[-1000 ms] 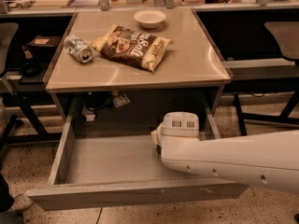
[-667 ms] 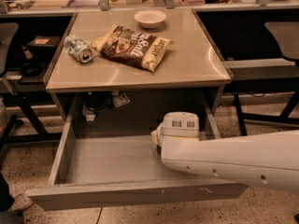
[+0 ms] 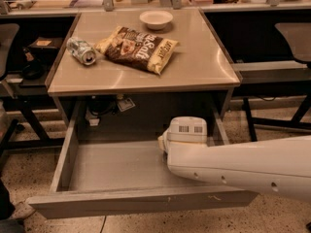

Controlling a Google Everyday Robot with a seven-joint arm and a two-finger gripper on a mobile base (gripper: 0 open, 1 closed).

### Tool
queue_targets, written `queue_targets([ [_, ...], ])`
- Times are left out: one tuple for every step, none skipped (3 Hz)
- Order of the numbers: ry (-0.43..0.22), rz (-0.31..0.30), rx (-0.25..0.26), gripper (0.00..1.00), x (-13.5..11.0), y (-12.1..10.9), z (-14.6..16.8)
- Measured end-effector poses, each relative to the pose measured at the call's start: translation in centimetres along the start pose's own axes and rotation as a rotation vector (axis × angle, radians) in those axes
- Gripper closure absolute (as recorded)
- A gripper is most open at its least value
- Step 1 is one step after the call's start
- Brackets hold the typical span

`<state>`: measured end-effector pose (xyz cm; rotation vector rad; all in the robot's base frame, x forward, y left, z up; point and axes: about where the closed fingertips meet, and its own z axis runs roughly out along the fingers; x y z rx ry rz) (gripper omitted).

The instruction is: Place pepsi can into top drawer

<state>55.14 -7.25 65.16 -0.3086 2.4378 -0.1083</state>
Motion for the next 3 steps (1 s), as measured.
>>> queue_targets([
  [0.0, 0.0, 0.0, 0.11, 0.0, 0.0, 0.0],
  [0.0, 0.0, 0.0, 0.0, 0.0, 0.0, 0.0],
  [0.0, 0.0, 0.0, 0.0, 0.0, 0.0, 0.0],
])
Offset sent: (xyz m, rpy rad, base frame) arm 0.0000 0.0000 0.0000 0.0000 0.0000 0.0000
